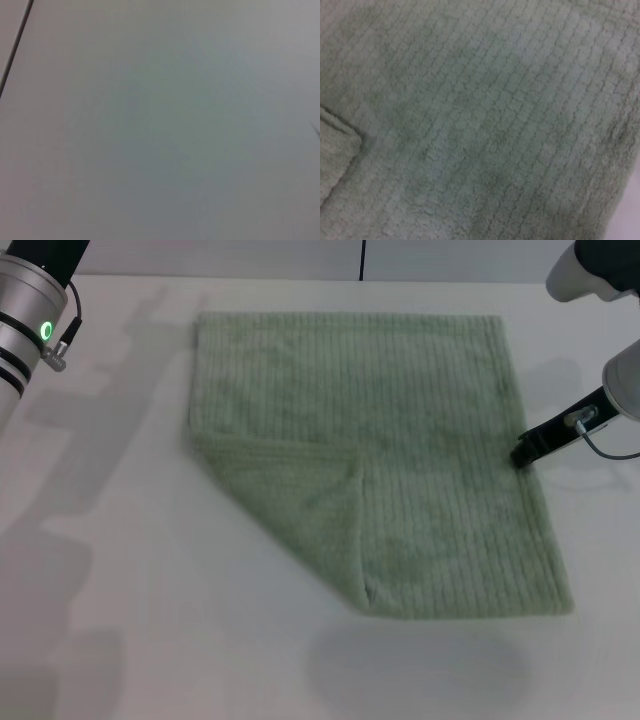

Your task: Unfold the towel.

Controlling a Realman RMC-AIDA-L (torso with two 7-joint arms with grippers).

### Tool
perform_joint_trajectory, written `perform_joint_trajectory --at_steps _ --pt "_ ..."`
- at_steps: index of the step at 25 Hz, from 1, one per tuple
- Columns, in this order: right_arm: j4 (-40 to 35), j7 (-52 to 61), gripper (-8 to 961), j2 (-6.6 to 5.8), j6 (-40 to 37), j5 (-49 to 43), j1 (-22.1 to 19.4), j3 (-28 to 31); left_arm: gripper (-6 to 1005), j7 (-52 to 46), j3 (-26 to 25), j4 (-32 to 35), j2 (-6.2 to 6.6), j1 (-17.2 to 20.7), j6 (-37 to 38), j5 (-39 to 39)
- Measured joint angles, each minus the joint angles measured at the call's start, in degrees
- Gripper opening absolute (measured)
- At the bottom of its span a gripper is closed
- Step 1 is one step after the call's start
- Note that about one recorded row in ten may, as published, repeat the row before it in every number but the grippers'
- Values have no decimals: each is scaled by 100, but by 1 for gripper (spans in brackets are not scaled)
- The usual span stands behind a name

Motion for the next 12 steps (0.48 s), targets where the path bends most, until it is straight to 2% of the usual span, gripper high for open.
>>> perform_joint_trajectory --at_steps 12 --pt "173 -146 31 -20 190 0 74 -1 558 0 9 15 -4 0 -4 -23"
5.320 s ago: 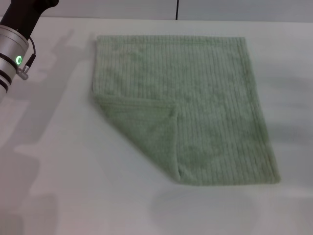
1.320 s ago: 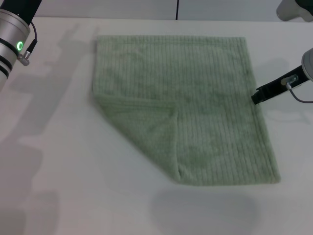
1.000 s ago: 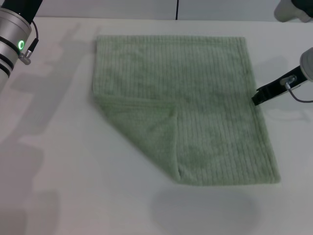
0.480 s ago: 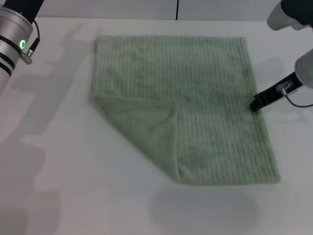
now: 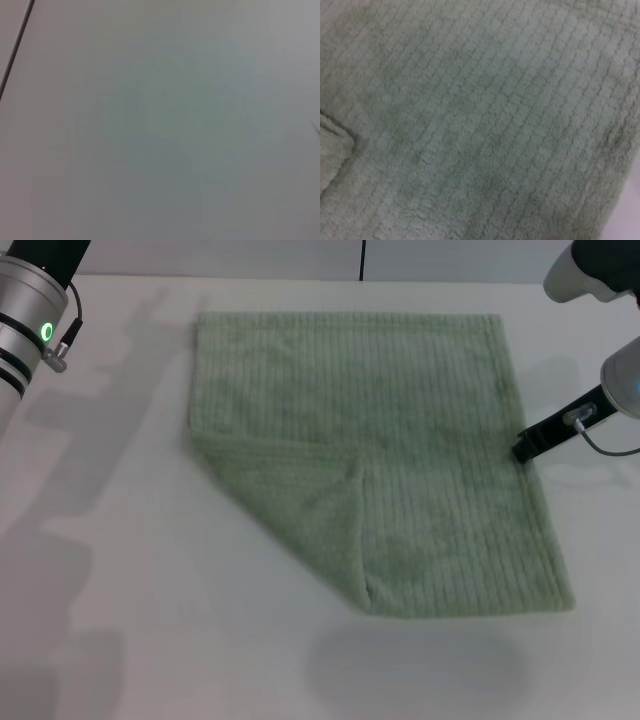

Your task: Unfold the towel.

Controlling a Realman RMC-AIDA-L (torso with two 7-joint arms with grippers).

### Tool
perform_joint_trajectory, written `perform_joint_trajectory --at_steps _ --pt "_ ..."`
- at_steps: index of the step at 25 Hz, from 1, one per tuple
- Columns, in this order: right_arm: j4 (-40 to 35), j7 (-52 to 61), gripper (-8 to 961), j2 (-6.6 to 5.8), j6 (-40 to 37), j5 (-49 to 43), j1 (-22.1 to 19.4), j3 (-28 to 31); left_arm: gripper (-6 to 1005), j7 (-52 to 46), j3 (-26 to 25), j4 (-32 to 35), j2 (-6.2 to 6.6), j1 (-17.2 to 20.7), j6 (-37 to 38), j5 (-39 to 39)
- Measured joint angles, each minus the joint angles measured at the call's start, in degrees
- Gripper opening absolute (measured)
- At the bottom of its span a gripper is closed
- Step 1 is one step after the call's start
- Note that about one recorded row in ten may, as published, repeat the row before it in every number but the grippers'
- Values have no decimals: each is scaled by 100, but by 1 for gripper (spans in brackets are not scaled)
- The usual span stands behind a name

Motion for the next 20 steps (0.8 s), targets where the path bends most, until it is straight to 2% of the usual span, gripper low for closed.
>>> perform_joint_trajectory --at_steps 3,20 --pt "7 -14 -1 -1 2 -2 61 0 557 0 0 9 -6 0 0 -7" --pt "213 -52 -1 -1 98 -2 135 0 546 0 0 5 -4 0 0 -9"
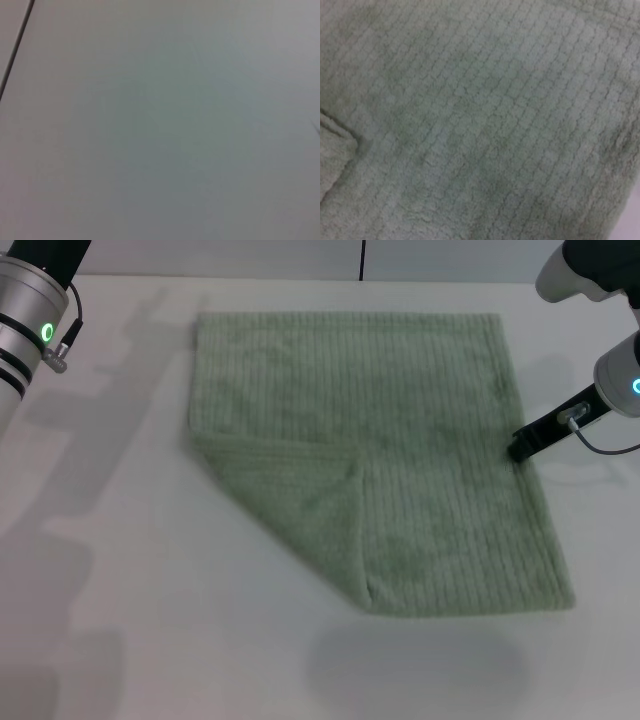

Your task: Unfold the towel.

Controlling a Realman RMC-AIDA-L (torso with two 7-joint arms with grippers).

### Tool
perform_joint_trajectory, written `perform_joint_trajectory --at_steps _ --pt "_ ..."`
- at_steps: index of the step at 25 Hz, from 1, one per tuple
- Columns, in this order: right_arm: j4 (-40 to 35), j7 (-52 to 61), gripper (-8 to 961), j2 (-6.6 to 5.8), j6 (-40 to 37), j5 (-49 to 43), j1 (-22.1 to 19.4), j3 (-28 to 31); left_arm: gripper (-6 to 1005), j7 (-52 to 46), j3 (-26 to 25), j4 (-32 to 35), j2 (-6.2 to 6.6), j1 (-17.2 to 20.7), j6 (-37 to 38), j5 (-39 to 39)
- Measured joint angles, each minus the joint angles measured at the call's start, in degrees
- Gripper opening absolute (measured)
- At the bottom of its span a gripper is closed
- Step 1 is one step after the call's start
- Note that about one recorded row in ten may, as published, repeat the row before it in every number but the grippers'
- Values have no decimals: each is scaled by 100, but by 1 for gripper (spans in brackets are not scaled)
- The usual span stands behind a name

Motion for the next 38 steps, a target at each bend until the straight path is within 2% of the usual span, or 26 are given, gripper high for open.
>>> perform_joint_trajectory --at_steps 10,13,15,16,17,18,20,21,22,23,25,26,28,31,32,35,36,37,38 --pt "-2 1 -1 2 0 0 0 0 540 -3 125 4 12 0 7 26" --pt "-2 2 -1 6 10 1 0 0 538 -115 699 -55 50 -5 115 36" --pt "-2 2 -1 6 24 1 0 -3 537 -456 1427 -370 108 21 471 73" --pt "-2 2 -1 8 32 2 0 -6 536 -862 2050 -830 170 113 949 229" --pt "-2 2 -1 8 32 2 0 -6 536 -862 2050 -830 170 113 949 229" --pt "-2 2 -1 9 42 2 -2 -18 535 -1529 2621 -1431 287 234 1532 727" --pt "-2 2 -1 10 48 3 -3 -26 534 -1842 2771 -1633 337 261 1681 1023" --pt "2 8 -1 9 58 2 -5 -33 533 -2572 2914 -1944 436 285 1861 1731" --pt "2 8 -1 9 58 2 -5 -33 532 -2572 2914 -1944 436 285 1861 1731" --pt "16 12 -1 9 67 2 -5 -34 532 -3134 2887 -2121 498 283 1871 2309" --pt "38 21 -1 9 82 2 -1 -35 531 -3368 2877 -2204 518 281 1868 2564" --pt "48 26 0 9 91 3 2 -37 530 -3692 2873 -2328 546 279 1866 2943" --pt "54 40 0 11 101 2 3 -44 521 -3692 2873 -2328 546 279 1866 2943" --pt "58 53 0 15 105 -3 6 -44 508 -4840 2884 -2731 600 257 1805 4235" --pt "58 53 0 15 105 -3 6 -44 503 -4840 2884 -2731 600 257 1805 4235" --pt "60 58 0 16 106 -8 12 -44 498 -5571 2872 -2936 611 202 1655 5102" --pt "60 60 0 18 111 -40 16 -29 497 -5946 2822 -3037 612 159 1472 5643" --pt "60 60 0 18 111 -40 16 -29 496 -5946 2822 -3037 612 159 1472 5643" --pt "61 61 0 18 115 -57 18 -21 496 -6233 2759 -3098 599 105 1267 6096"
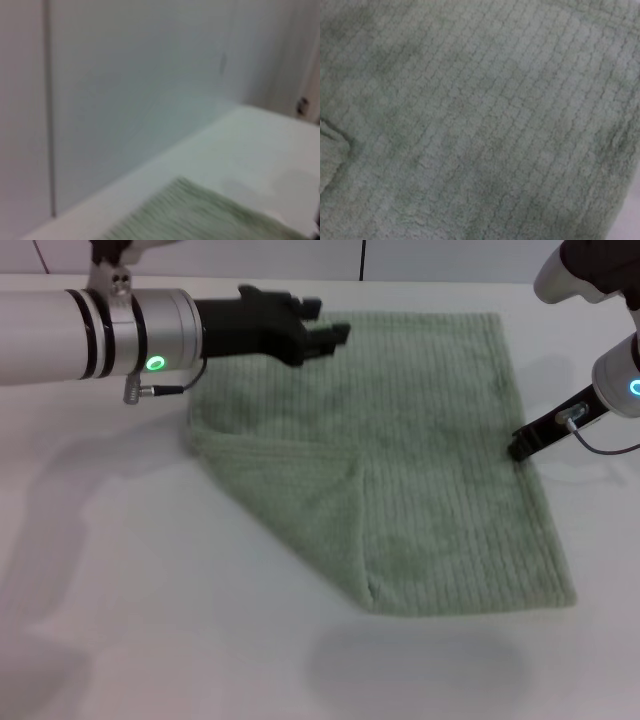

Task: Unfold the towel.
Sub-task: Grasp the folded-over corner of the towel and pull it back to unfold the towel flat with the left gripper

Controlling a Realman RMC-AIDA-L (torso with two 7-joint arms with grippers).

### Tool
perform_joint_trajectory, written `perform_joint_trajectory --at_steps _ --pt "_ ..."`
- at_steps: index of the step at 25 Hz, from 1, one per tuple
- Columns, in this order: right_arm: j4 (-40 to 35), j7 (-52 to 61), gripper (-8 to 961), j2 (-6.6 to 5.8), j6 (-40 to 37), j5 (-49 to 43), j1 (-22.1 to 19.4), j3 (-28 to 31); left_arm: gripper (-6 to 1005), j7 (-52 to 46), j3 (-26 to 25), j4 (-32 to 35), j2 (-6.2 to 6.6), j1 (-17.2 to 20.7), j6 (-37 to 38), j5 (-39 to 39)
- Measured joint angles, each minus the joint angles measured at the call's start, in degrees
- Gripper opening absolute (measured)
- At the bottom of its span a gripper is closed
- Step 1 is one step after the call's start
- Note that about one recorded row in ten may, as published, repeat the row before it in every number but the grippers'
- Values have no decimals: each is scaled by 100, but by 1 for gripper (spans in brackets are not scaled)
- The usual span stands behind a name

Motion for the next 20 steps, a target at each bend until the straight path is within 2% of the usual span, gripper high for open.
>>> perform_joint_trajectory --at_steps 2,3,9,12,13,20 --pt "0 4 0 0 5 -29 4 13 494 -122 -25 -19 -13 -28 -98 187" --pt "0 6 0 0 9 -30 6 13 493 -348 -71 -36 -69 -90 -225 590" --pt "-1 8 0 0 12 -30 8 10 489 -727 -82 -46 -216 -226 -357 1303" --pt "1 9 0 0 16 -30 8 -1 487 -892 -81 -45 -316 -295 -386 1696" --pt "6 10 0 0 17 -29 8 -1 487 -978 -80 -47 -392 -346 -403 1899" --pt "9 10 0 0 17 -29 8 -2 482 -1126 -30 -5 -495 -511 -480 2303"
